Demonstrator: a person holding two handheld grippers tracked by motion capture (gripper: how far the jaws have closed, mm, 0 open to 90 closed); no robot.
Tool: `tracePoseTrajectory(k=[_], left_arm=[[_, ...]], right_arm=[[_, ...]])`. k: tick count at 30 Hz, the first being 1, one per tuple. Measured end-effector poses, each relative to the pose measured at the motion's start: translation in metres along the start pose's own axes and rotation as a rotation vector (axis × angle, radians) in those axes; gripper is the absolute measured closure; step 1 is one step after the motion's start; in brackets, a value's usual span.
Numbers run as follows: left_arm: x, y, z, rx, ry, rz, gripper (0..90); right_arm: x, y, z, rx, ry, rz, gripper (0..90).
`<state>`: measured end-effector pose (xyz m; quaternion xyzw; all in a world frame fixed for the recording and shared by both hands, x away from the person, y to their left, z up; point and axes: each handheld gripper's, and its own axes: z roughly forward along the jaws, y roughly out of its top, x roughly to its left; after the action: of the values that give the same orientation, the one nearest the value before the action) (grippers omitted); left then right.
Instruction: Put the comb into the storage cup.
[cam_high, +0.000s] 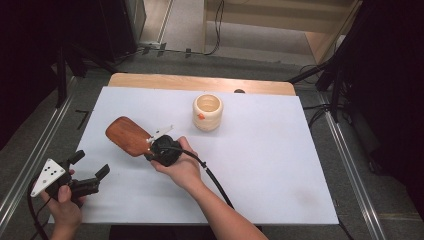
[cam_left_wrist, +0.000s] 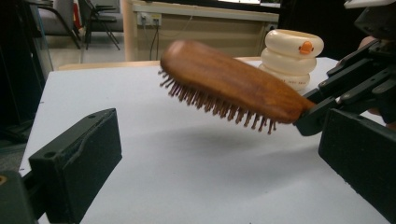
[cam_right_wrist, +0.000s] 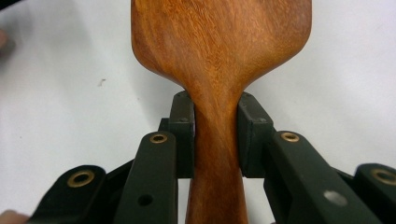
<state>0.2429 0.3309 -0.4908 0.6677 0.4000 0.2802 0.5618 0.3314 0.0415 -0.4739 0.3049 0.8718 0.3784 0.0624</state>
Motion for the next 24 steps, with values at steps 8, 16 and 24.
tracePoseTrajectory(k=[8, 16, 24], left_arm=[[0.000, 0.000, 0.000, 0.001, 0.001, 0.002, 0.0], [-0.001, 0.000, 0.000, 0.002, 0.002, 0.004, 0.0], [-0.001, 0.000, 0.001, 0.004, 0.005, 0.006, 0.0]], right_arm=[[-0.001, -0.007, -0.020, -0.081, -0.006, -0.017, 69.5], [-0.004, -0.014, -0.042, -0.155, -0.023, -0.015, 69.5], [-0.008, -0.023, -0.062, -0.202, -0.040, -0.022, 69.5]])
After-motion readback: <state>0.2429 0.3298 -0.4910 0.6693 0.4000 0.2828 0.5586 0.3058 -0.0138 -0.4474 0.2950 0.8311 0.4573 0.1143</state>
